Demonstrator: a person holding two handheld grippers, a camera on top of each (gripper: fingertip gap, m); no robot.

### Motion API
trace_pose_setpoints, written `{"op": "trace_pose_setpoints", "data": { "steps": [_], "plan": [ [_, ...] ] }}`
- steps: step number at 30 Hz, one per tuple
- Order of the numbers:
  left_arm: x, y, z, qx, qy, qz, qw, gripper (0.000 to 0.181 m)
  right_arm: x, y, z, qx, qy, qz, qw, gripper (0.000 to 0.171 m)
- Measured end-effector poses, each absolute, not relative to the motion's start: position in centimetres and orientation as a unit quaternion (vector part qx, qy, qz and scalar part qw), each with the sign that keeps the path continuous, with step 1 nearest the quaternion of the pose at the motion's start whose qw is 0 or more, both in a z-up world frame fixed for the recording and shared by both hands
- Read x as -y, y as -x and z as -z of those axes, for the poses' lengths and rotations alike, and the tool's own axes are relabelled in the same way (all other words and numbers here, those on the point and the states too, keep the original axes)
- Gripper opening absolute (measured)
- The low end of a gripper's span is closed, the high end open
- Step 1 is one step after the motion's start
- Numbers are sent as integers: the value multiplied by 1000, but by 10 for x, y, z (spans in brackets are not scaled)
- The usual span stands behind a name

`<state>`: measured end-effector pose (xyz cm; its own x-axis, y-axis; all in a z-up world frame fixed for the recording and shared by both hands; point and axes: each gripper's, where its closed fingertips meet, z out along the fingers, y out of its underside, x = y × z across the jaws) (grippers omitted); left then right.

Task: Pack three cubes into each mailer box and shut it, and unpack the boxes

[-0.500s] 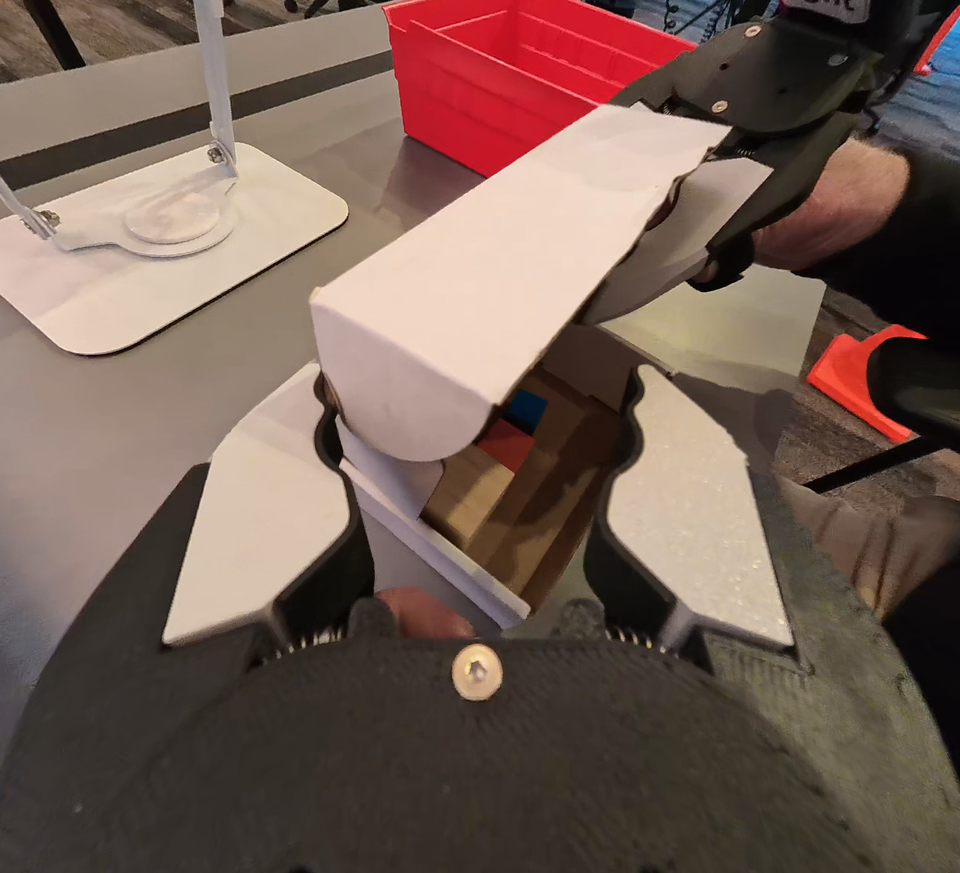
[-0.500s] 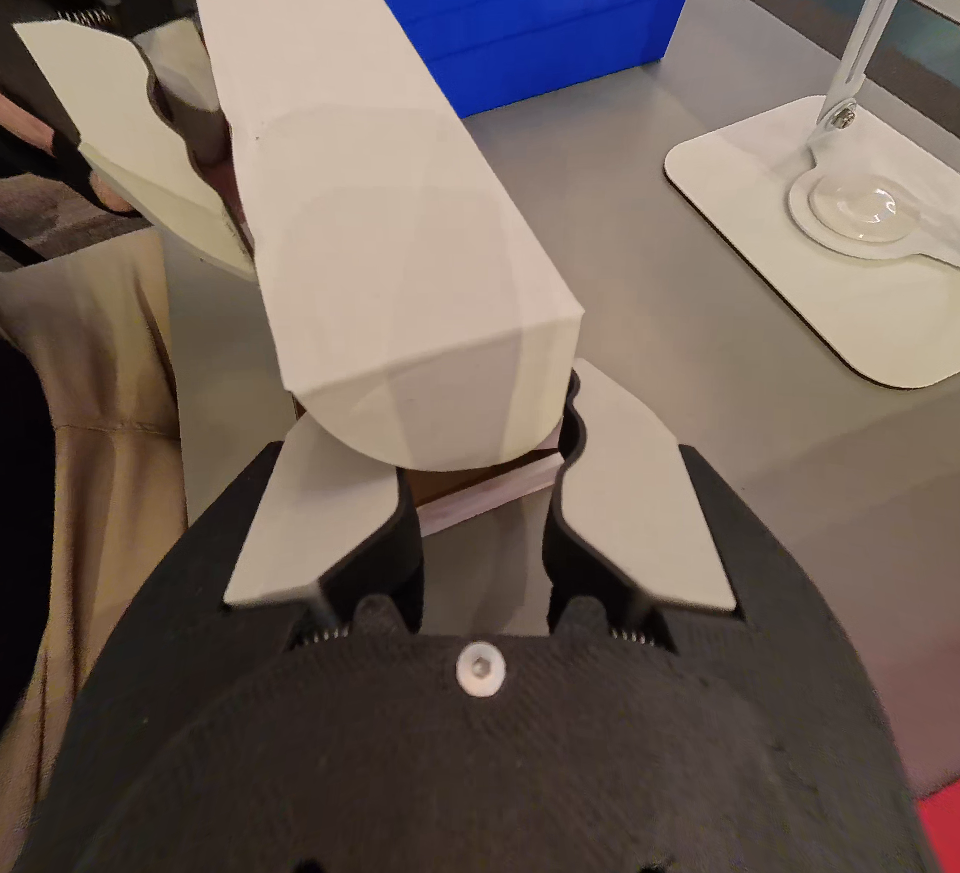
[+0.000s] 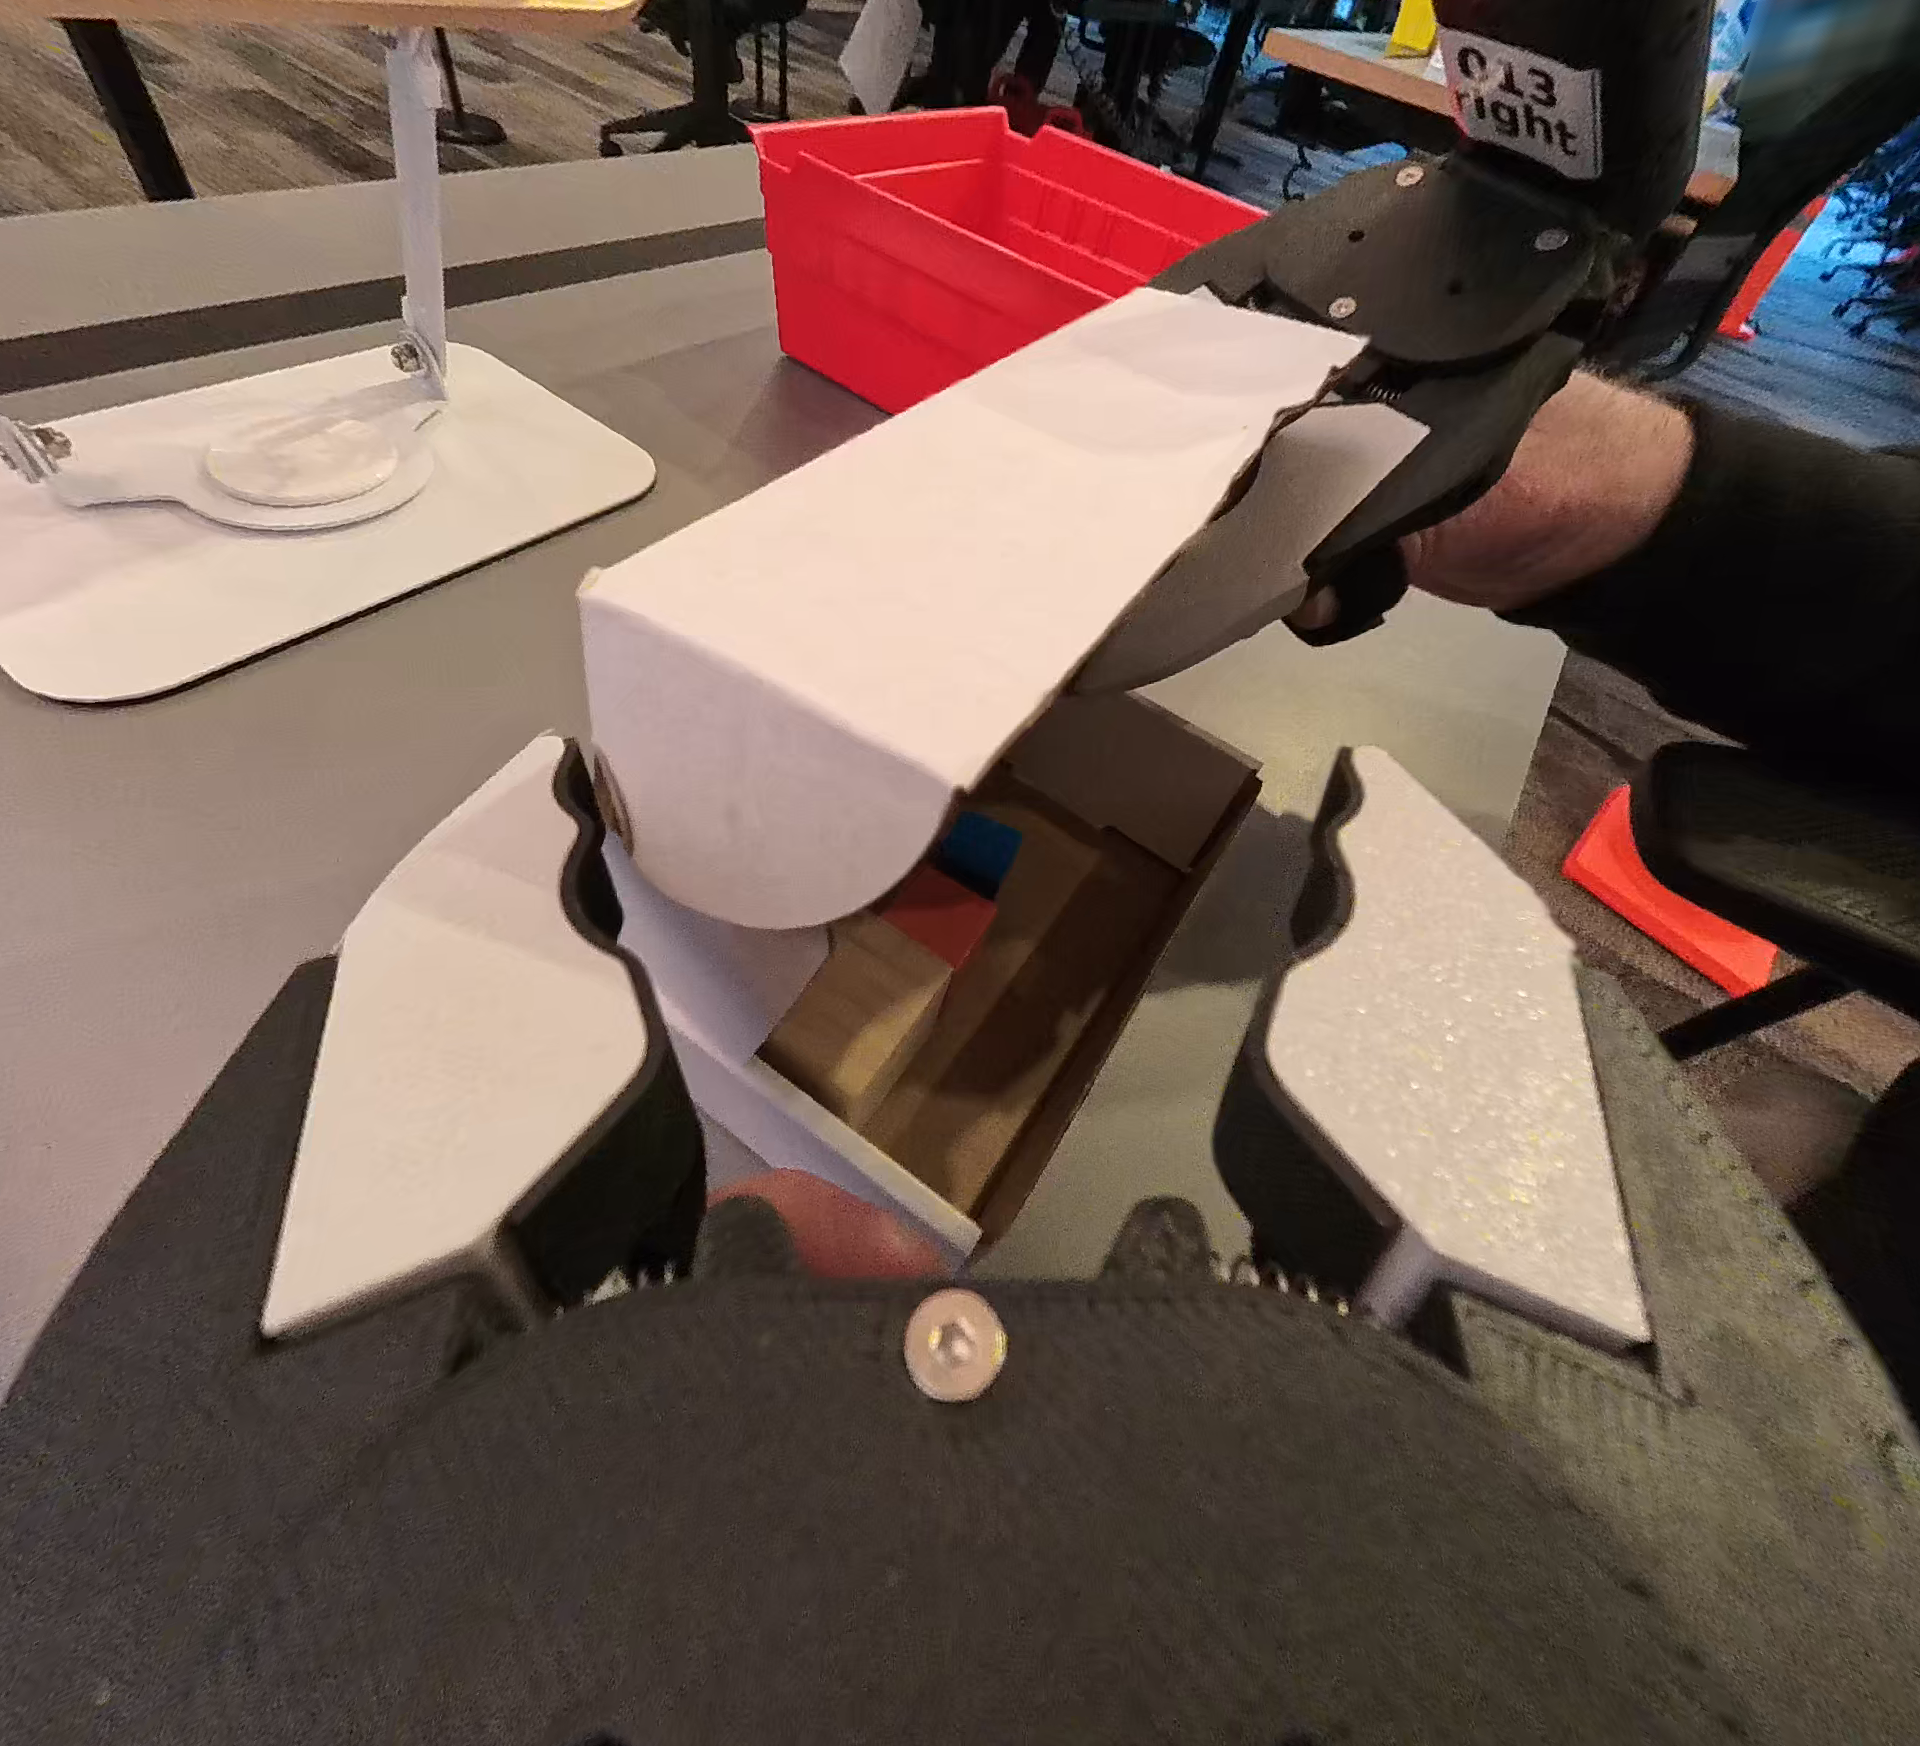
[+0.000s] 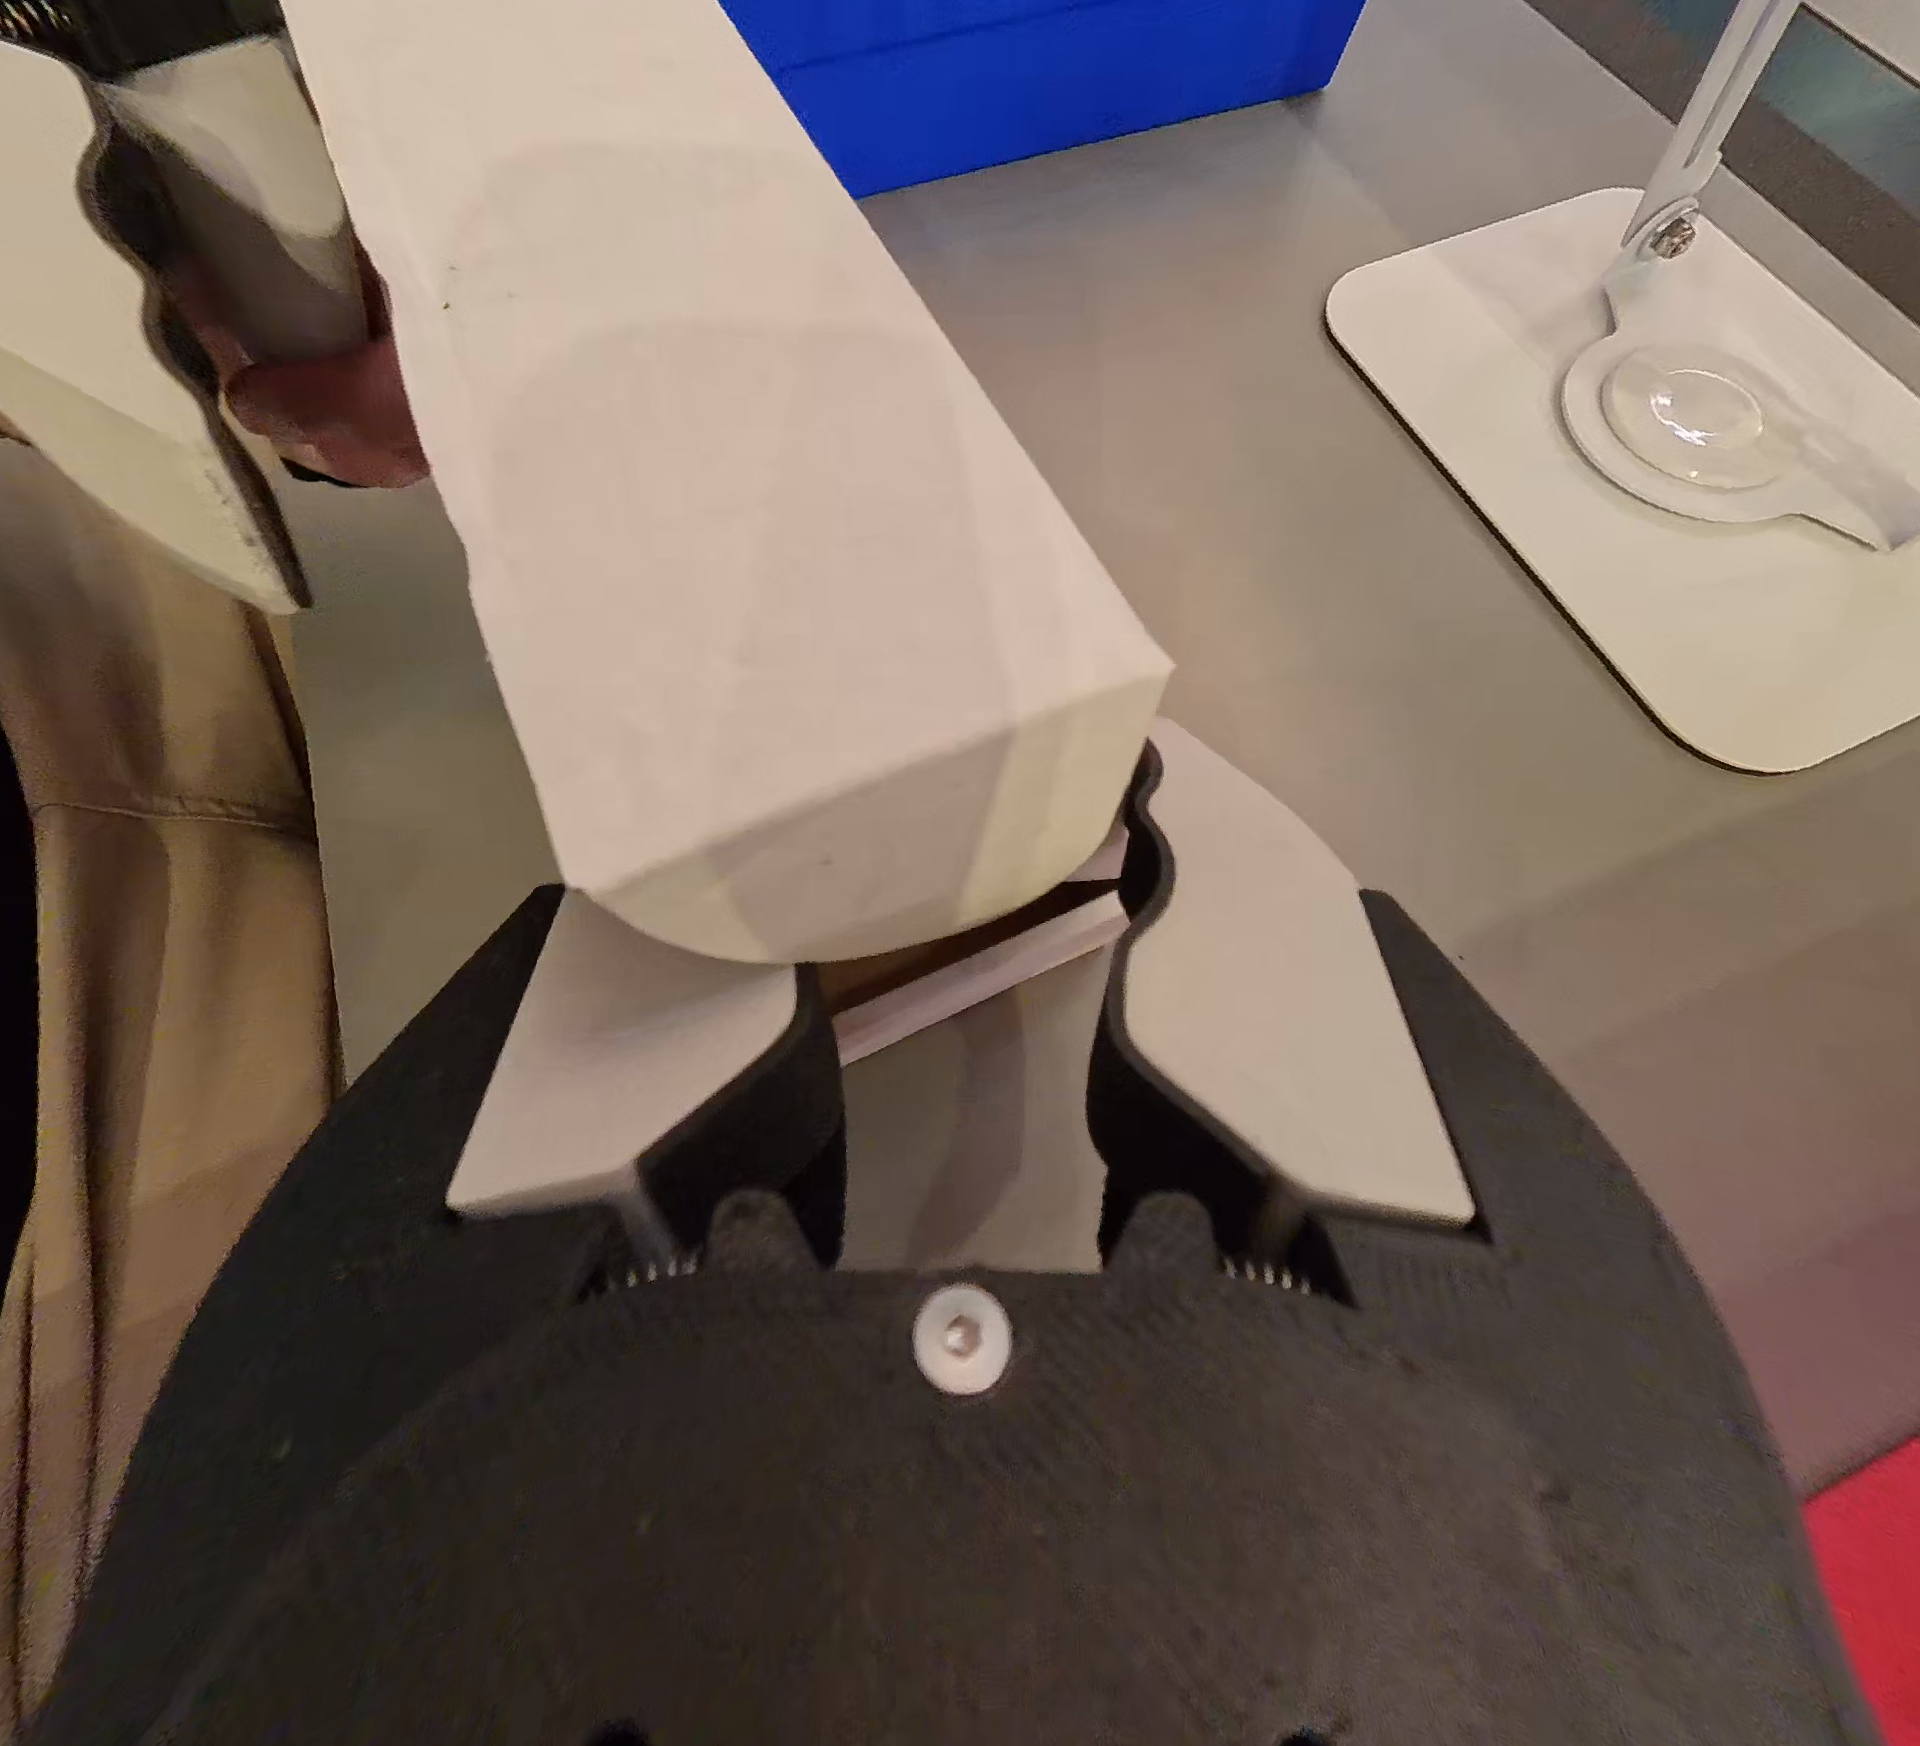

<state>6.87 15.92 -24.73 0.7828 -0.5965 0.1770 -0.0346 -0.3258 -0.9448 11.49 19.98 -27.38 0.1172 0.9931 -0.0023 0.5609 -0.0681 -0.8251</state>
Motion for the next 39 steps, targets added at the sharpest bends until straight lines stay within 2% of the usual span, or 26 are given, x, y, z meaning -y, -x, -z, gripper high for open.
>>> {"op": "trace_pose_setpoints", "data": {
  "steps": [2,5,9,13,16,19,23,25,29,39],
  "plan": [
    [-160,-72,245,-187,768,267,551,133,-200,-115,274,584,663,-311,350,57],
    [-159,-70,253,-199,791,232,531,131,-200,-115,274,583,663,-309,353,57],
    [-151,-58,260,-164,810,244,507,121,-200,-115,273,579,666,-313,350,57],
    [-141,-67,249,-215,793,228,523,103,-197,-113,273,590,659,-306,352,57],
    [-148,-57,245,-214,797,197,529,102,-199,-113,273,590,660,-302,352,57],
    [-160,-27,244,-181,813,143,535,109,-199,-114,273,588,661,-305,351,57],
    [-174,-31,252,-197,815,183,513,123,-197,-113,273,594,658,-302,351,57],
    [-173,-44,260,-235,815,206,488,116,-198,-113,273,593,659,-300,350,57],
    [-165,-59,268,-269,813,182,484,124,-198,-114,274,594,662,-295,349,57],
    [-151,-53,287,-295,829,171,444,119,-194,-115,277,619,650,-274,345,58]
  ]
}}
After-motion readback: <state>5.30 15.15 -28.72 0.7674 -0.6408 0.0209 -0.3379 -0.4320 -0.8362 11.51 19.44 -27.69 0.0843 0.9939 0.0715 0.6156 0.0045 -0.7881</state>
